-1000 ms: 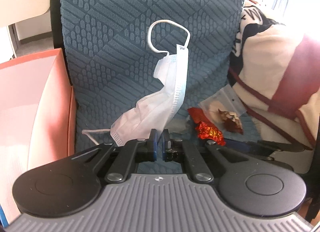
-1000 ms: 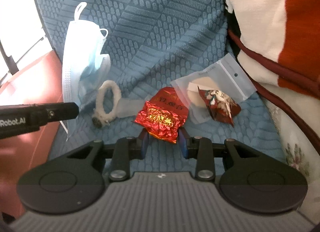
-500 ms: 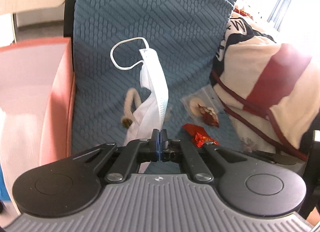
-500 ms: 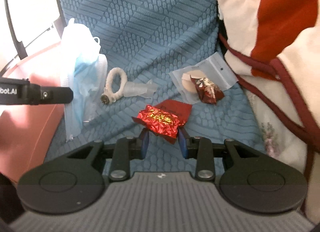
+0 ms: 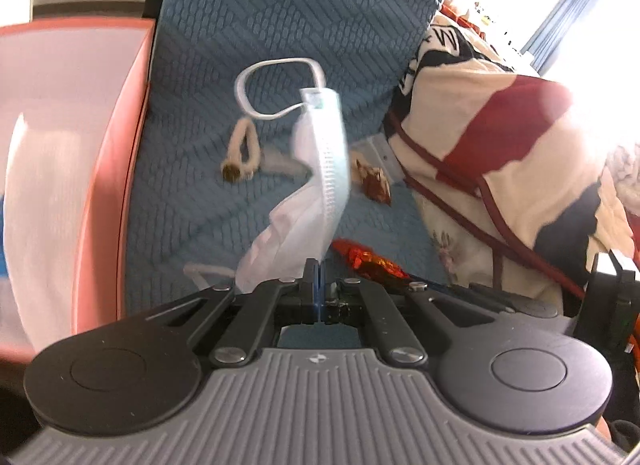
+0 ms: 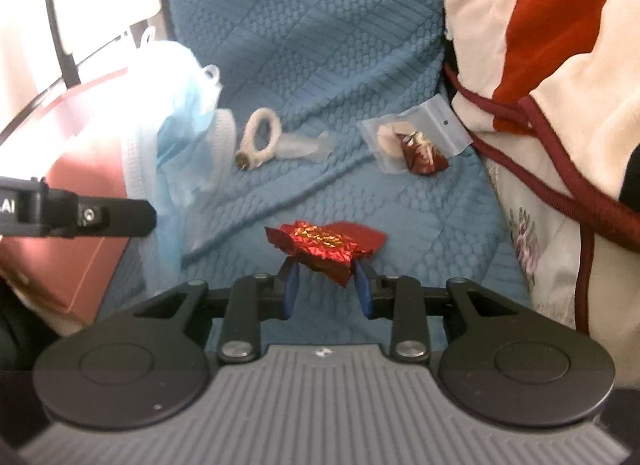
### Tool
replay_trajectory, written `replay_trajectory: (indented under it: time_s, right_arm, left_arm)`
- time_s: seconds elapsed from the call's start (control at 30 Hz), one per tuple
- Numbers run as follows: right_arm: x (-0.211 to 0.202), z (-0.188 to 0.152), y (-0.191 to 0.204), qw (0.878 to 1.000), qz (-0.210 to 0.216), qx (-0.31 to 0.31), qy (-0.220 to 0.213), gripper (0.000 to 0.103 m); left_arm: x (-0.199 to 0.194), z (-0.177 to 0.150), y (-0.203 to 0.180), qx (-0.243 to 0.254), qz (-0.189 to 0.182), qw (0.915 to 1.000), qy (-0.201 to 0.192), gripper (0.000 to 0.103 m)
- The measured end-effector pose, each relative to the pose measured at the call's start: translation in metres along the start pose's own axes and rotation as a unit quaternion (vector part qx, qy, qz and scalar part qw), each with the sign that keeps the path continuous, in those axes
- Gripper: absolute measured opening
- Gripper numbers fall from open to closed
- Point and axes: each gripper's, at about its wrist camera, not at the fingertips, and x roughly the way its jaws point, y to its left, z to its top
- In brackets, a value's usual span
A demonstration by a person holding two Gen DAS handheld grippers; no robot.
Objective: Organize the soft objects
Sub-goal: 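Lift the face mask with the left tool while the right tool lifts the red bag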
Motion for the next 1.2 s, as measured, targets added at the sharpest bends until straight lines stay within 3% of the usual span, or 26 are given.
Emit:
replay_trajectory:
  time_s: [0.27, 0.4, 0.53, 0.77, 0.87, 1.0, 1.2]
  right_arm:
    - [-0.012, -0.009, 0.0, 0.999, 0.007, 0.031, 0.027, 0.036]
    - [-0.013, -0.015, -0.003, 0.998, 0.012, 0.056, 0.04, 0.049]
    - [-0.012, -0.016, -0.003, 0.997, 0.016, 0.067, 0.021, 0.065]
    - [0.015, -0.009, -0.005, 0.996, 0.015, 0.082, 0.015, 0.065]
    - [0.023, -0.007, -0.002, 0.997, 0.017, 0.08, 0.014, 0.065]
    - [0.032, -0.005, 0.003, 0.997, 0.009, 0.071, 0.021, 0.065]
    - [0.036, -0.007, 0.005, 0.997, 0.008, 0.062, 0.036, 0.065]
  left_arm:
    - [0.019, -0.003, 0.013, -0.008, 0.028, 0.9994, 0.016, 0.001]
    - [0.031, 0.003, 0.019, -0.013, 0.037, 0.9992, 0.011, 0.001]
    - [0.043, 0.011, 0.022, -0.009, 0.052, 0.9986, 0.002, 0.001]
    - [0.064, 0.02, 0.027, 0.002, 0.09, 0.9958, 0.017, 0.004]
    - [0.069, 0.022, 0.031, 0.002, 0.103, 0.9946, 0.015, 0.016]
    - [0.075, 0.024, 0.026, 0.029, 0.136, 0.9903, 0.003, 0.047]
    - [0.076, 0.026, 0.021, 0.069, 0.179, 0.9813, -0.019, 0.064]
